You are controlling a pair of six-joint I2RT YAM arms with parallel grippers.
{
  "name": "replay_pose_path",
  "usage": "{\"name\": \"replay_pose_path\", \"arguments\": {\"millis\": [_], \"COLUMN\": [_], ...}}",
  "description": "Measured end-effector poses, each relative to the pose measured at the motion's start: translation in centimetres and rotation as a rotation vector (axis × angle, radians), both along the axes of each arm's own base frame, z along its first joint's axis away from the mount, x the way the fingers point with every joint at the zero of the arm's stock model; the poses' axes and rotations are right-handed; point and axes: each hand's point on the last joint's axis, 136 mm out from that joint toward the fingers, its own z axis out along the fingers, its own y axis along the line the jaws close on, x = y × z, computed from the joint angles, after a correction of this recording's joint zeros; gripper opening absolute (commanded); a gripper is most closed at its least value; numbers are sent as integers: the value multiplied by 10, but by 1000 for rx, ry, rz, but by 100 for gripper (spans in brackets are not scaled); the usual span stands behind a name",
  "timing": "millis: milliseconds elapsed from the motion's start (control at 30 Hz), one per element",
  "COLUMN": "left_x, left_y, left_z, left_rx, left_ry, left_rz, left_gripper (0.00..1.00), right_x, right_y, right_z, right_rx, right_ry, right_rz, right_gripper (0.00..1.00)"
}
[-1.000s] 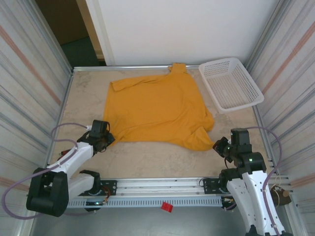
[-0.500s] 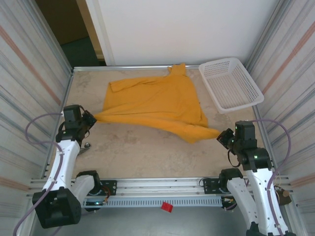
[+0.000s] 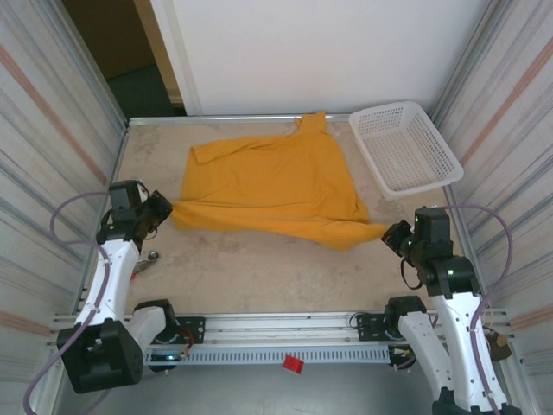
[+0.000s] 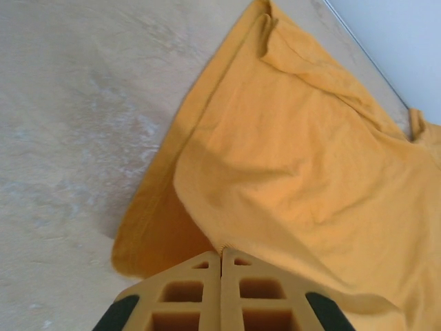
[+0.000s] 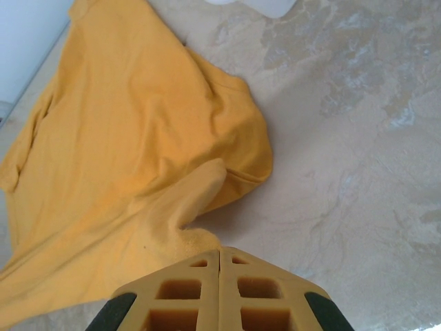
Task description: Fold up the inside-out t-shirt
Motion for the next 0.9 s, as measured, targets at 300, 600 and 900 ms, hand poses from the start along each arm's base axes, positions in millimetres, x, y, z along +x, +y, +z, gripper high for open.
{"name": "replay_pose_path", "arguments": {"millis": [300, 600, 900], "left_x": [13, 32, -4], "left_y": [-36, -32, -24], "left_z": [-55, -94, -97], "left_rx": [-59, -41, 24], "left_ry": [138, 249, 218], "left_rz": [-112, -113, -78], "left_gripper": [8, 45, 50], "right_x": [8, 16, 11], "right_y": [3, 3, 3], "right_z": [-15, -36, -47], "right_rx": [-1, -7, -8], "right_ry": [20, 67, 87], "right_rz": [14, 16, 16], "right_gripper": [0, 0, 0]}}
